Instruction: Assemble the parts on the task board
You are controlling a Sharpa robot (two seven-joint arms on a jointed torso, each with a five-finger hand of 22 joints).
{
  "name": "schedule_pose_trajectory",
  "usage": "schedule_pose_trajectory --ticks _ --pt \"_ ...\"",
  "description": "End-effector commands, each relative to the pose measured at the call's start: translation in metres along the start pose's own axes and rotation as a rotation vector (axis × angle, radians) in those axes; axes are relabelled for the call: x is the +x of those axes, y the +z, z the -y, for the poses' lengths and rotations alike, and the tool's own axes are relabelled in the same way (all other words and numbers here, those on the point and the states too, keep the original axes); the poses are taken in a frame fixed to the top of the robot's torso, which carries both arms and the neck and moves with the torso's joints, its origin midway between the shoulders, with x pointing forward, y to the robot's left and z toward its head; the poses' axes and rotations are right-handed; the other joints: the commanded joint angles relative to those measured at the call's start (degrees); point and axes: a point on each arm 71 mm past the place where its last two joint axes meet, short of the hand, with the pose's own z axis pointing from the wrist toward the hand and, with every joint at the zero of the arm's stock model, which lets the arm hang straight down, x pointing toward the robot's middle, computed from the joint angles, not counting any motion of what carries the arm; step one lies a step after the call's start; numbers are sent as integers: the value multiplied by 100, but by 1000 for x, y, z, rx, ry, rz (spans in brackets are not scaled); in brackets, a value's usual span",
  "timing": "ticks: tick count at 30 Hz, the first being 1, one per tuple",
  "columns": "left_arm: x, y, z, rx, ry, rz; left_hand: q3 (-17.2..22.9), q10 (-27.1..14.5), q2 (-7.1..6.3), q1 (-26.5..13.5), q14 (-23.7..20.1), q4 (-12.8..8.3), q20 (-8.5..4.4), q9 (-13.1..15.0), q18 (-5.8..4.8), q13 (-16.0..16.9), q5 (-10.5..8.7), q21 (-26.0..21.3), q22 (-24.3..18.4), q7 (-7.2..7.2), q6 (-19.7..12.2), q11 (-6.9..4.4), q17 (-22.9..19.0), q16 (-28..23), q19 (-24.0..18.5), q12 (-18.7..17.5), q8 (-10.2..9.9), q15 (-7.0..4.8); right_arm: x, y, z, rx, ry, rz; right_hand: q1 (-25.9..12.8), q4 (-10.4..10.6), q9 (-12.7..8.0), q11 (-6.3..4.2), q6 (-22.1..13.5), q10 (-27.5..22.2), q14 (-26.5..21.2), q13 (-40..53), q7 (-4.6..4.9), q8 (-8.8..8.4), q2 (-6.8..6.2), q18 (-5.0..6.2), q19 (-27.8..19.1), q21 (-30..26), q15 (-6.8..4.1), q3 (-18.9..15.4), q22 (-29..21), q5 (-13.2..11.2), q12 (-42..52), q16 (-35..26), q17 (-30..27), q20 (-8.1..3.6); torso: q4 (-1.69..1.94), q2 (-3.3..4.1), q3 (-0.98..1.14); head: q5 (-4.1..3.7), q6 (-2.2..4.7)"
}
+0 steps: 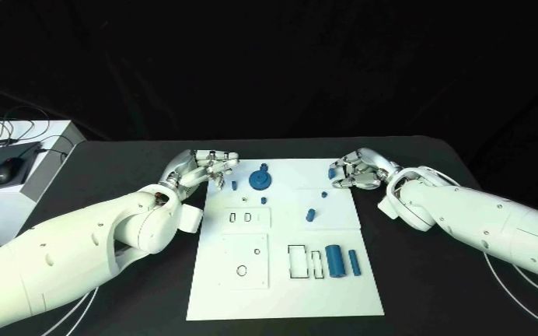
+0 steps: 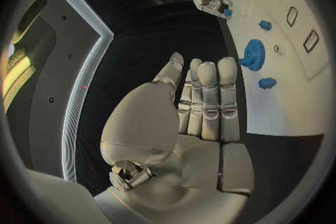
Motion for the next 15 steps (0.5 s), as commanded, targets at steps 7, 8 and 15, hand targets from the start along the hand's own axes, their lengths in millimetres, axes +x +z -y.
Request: schedule_pose_trajectory --ticks 7,8,15 --pt "1 -1 1 10 -1 -17 9 -38 35 26 -39 -7 -8 6 102 13 -5 29 13 -25 5 6 6 28 -17 25 29 -4 3 2 1 12 -3 -29 -13 11 -1 -8 69 48 5 23 0 13 162 -45 206 28 13 18 979 15 38 34 4 16 4 -2 3 0 -5" --pt "1 -1 1 10 -1 -17 9 -38 35 26 -39 -7 -8 6 102 13 -5 29 13 -25 5 6 6 28 -17 25 29 -4 3 2 1 12 -3 -29 -18 7 -2 -11 81 56 5 30 -2 12 176 -46 206 31 11 31 979 9 45 35 4 15 4 -1 5 -1 -4" --pt "0 -1 1 11 1 -12 13 -37 38 26 -37 -8 -8 6 103 16 -5 31 18 -25 7 5 9 39 -14 32 29 -5 4 3 0 11 -3 -29 -84 -43 -6 -26 149 85 5 69 -12 8 276 -54 207 61 1 190 984 -31 53 44 11 3 -8 0 6 10 -2"
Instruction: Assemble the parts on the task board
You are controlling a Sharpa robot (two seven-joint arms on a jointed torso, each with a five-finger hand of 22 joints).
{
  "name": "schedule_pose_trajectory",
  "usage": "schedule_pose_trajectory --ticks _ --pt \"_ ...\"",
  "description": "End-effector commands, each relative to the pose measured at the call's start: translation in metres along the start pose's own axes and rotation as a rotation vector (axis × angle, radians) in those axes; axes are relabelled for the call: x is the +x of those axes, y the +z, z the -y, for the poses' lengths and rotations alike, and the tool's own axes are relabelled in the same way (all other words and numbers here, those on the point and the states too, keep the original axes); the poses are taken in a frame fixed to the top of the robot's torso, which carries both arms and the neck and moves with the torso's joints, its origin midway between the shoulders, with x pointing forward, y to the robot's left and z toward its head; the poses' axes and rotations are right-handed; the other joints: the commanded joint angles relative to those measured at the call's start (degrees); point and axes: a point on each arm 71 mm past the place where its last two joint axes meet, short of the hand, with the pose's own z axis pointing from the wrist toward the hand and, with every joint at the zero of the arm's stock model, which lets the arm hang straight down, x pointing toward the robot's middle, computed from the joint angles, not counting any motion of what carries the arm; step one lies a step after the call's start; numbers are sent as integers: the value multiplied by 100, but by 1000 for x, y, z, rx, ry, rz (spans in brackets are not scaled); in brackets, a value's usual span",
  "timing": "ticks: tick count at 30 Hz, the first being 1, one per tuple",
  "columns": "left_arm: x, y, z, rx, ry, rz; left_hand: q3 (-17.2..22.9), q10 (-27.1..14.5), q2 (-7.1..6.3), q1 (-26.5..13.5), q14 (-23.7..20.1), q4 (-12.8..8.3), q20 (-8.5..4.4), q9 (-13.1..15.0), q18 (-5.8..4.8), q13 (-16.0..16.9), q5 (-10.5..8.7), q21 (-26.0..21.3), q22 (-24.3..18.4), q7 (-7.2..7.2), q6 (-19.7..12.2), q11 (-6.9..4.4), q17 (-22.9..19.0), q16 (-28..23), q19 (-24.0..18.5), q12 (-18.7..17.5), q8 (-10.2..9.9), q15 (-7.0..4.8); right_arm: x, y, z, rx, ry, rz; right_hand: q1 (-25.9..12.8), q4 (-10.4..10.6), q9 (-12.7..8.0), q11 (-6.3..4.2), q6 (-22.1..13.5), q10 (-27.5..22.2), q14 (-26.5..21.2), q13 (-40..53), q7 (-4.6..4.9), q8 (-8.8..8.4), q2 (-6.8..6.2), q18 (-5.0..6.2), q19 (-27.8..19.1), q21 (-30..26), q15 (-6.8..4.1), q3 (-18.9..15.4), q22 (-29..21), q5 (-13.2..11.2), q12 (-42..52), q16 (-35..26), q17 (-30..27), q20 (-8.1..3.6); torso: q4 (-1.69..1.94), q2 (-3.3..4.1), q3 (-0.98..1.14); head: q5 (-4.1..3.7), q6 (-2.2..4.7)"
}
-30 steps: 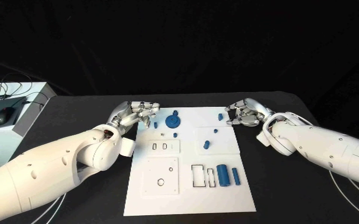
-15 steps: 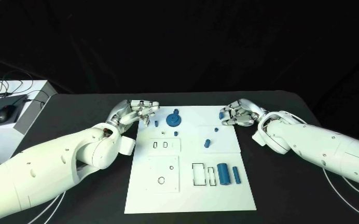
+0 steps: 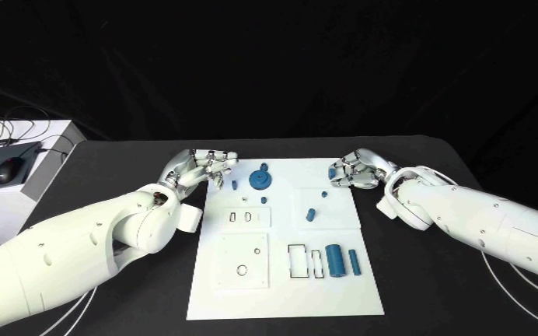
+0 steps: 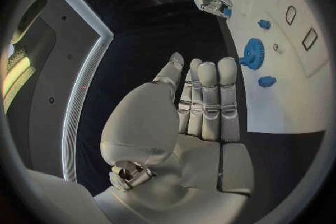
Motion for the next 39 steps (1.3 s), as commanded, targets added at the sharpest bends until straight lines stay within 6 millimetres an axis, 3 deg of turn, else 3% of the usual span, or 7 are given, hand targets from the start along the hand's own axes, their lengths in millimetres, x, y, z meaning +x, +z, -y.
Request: schedule_pose_trajectory --ticks 1,8,23,39 --pt "2 0 1 12 -1 -15 13 -38 37 27 -37 -8 -9 6 108 8 -5 32 5 -25 7 5 9 39 -14 32 29 -5 2 1 -1 -2 -3 -14 4 -2 -6 -14 61 40 7 17 -9 8 91 -56 208 45 -3 76 987 -35 27 23 8 1 -8 1 3 4 5" --pt "1 0 1 11 -1 -14 23 -45 45 29 -37 -10 -9 6 110 5 -5 33 10 -24 6 5 13 53 -12 29 29 -5 1 2 -1 3 -8 -4 -45 0 -5 -42 192 84 9 64 -51 16 200 -62 207 57 -24 198 989 -104 54 23 10 -17 -6 5 2 4 0" --pt "0 -1 1 6 0 -14 41 -28 48 39 -47 -28 -7 6 113 -57 -5 31 29 -22 9 5 21 98 -12 -26 29 -5 1 3 -3 9 -14 15 -116 11 -4 -65 283 141 13 114 -88 20 213 -72 210 73 -46 251 991 -75 78 22 13 -40 -7 6 0 16 -7" --pt "-1 -1 1 4 3 -10 63 -11 56 69 -50 -64 -9 5 113 -120 -5 25 38 -20 15 5 11 107 -10 -82 29 -6 -4 1 -5 28 -15 120 -97 -67 7 -153 621 333 26 242 -218 50 315 -102 231 149 -120 458 1008 63 169 40 40 -107 -5 3 1 31 -14"
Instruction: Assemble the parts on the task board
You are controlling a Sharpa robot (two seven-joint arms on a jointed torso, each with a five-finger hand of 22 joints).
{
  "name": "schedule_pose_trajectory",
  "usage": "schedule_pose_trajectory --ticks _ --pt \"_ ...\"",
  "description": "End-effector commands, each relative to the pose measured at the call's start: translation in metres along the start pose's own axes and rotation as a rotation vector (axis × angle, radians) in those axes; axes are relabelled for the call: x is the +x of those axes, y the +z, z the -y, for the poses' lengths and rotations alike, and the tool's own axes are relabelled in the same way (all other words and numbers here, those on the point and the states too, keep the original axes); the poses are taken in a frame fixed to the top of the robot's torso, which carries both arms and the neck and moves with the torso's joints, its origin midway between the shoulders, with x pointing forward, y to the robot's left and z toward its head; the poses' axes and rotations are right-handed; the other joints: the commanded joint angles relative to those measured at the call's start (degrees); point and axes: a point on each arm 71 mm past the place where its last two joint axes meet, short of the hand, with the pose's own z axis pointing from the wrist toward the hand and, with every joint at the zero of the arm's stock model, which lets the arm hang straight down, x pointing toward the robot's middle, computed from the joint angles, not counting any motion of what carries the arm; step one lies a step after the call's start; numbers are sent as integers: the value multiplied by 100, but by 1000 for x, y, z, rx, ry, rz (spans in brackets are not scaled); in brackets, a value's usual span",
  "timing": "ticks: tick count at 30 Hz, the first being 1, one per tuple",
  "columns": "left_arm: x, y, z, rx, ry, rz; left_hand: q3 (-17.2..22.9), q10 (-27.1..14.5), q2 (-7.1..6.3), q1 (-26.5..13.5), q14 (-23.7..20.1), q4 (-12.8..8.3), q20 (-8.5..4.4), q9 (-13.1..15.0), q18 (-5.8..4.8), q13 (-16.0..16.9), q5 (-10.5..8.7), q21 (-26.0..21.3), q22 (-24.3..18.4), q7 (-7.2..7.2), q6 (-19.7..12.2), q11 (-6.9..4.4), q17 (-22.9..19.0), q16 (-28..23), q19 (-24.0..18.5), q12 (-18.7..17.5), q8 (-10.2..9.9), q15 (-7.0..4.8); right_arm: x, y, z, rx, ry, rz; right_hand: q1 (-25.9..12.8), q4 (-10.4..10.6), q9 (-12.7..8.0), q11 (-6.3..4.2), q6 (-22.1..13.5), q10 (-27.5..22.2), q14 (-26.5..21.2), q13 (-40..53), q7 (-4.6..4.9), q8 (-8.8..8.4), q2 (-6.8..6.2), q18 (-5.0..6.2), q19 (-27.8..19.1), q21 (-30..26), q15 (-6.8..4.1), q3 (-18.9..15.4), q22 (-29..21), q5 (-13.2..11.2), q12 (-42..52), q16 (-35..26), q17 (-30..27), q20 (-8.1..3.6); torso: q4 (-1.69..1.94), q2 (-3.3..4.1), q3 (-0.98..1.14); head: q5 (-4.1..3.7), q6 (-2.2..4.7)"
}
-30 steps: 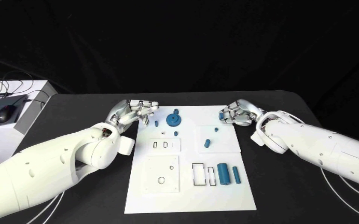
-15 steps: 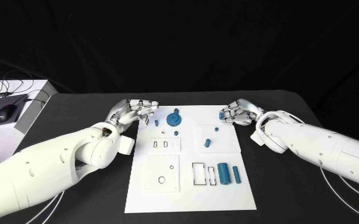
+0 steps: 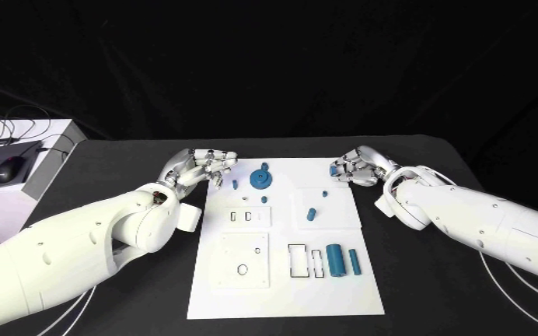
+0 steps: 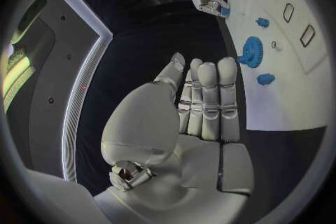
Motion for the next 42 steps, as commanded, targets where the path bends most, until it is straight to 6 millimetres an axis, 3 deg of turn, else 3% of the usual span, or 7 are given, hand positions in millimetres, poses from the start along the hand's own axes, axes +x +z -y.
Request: schedule_pose_trajectory --ticks 1,9,14,19,29,37,42 --pt "2 0 1 7 -1 -15 28 2 14 31 -49 -38 -9 4 86 -35 -5 21 9 -20 14 4 -6 24 -9 -40 26 -7 -4 -1 -1 14 1 65 -34 -23 10 -16 103 55 4 28 5 12 52 -106 251 18 -62 86 1011 25 13 19 6 -55 5 -5 0 5 -1" --pt "1 0 0 6 1 -13 34 3 16 37 -47 -47 -10 4 86 -45 -4 21 11 -18 14 4 -6 30 -7 -47 26 -6 -3 -5 -7 23 43 80 -105 -74 11 -23 126 82 9 98 -3 5 43 -114 250 11 -70 162 1009 17 -30 5 8 -72 1 -13 -3 29 4" --pt "0 0 0 5 2 -11 34 3 16 37 -47 -47 -10 4 86 -45 -4 21 11 -18 14 4 -6 30 -7 -47 26 -6 2 -9 -23 5 85 64 -105 -74 11 -23 126 82 9 98 -3 5 43 -114 250 11 -70 162 1009 17 -30 5 8 -72 -13 -24 -8 52 7" --pt "0 1 -1 2 2 -10 38 2 17 33 -51 -56 -11 4 86 -64 -5 17 16 -19 13 6 -5 40 -6 -62 26 -5 16 -12 -53 -39 137 16 -117 -74 10 -21 112 83 7 103 3 2 42 -111 248 -5 -68 159 1005 12 -45 1 4 -71 -18 -64 -27 92 -15" --pt "-1 2 -2 -4 3 -7 38 10 14 26 -53 -61 -9 3 87 -98 -5 14 22 -15 -1 9 -9 45 -5 -92 23 -3 52 -13 -105 -97 203 -80 -134 -59 9 -17 94 83 4 113 8 0 39 -106 244 -30 -65 142 999 -21 -54 -17 -14 -69 23 -129 -64 227 -101" --pt "-1 2 -2 -5 3 -6 38 10 14 26 -53 -61 -9 3 87 -98 -5 14 22 -15 -1 9 -9 45 -5 -92 23 -3 79 -7 -131 -120 189 -135 -134 -52 7 -4 49 51 3 108 27 -1 31 -103 242 -47 -58 126 996 -5 -79 -21 -17 -63 41 -157 -105 333 -153" --pt "0 2 -2 -6 3 -5 37 20 12 24 -51 -63 -8 2 88 -117 -5 12 26 -9 -8 10 -12 50 -3 -105 22 -3 97 -5 -143 -139 158 -171 -142 -48 8 -3 48 50 5 109 26 2 19 -102 243 -49 -57 115 996 -15 -79 -20 -16 -62 38 -149 -100 381 -190"
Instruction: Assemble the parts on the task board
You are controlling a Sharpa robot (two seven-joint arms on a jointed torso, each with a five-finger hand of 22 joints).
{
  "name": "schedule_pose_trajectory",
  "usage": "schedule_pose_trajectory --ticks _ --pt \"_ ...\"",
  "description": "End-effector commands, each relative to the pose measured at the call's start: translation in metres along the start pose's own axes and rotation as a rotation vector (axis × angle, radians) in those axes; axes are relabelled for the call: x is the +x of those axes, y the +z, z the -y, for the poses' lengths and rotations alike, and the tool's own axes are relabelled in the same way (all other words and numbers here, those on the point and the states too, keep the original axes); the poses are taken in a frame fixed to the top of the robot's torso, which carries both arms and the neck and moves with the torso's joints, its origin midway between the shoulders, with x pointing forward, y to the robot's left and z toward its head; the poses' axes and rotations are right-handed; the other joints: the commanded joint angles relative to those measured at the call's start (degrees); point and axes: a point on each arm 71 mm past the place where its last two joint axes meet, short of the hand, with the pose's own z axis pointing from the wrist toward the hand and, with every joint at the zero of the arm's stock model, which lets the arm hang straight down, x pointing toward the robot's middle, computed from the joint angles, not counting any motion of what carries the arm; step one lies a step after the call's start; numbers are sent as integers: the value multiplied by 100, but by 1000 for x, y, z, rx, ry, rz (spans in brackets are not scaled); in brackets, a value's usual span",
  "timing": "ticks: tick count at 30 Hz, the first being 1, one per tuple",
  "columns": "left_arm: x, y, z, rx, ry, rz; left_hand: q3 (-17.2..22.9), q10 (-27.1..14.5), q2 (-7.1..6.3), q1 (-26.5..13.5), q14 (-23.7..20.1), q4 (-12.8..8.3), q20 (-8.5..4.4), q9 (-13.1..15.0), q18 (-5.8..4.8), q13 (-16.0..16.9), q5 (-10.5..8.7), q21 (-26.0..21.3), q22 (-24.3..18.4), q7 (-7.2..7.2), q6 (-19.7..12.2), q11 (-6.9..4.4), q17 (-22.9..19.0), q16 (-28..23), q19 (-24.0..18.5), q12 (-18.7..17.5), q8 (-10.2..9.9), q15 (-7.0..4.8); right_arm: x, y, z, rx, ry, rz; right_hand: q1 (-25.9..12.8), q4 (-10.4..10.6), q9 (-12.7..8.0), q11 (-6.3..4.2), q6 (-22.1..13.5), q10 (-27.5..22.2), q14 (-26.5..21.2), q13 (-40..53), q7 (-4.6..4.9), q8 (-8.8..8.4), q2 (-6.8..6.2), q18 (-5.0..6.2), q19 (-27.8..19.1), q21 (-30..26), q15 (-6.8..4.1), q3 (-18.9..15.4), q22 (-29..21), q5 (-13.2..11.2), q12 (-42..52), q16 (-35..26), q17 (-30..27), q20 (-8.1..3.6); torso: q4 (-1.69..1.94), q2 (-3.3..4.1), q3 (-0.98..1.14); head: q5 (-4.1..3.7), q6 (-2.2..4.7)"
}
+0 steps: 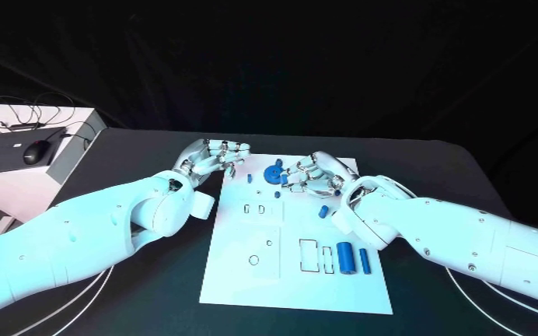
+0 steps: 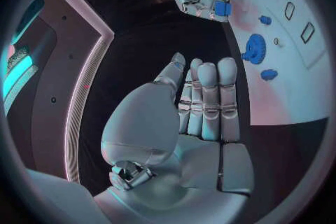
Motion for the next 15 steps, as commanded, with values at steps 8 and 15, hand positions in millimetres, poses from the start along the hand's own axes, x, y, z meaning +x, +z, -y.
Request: schedule_pose_trajectory --ticks 8,15 --pt "3 0 1 5 -1 -15 -3 23 11 22 -48 -25 -9 2 85 -19 -5 9 9 -8 -13 11 -4 46 -1 -41 22 -3 26 4 -1 19 -89 -77 -47 30 5 12 22 -11 9 1 37 21 3 -101 245 -23 -21 -12 994 -18 -18 -19 -3 -21 4 2 5 60 -84" --pt "2 0 1 5 0 -13 -3 23 11 22 -48 -25 -9 2 85 -19 -5 9 9 -8 -13 11 -4 46 -1 -41 22 -3 29 2 4 31 -123 -114 -47 36 7 10 36 -7 10 3 28 25 4 -101 247 -22 -23 -21 995 -35 -15 -20 -4 -22 -9 4 3 62 -115"
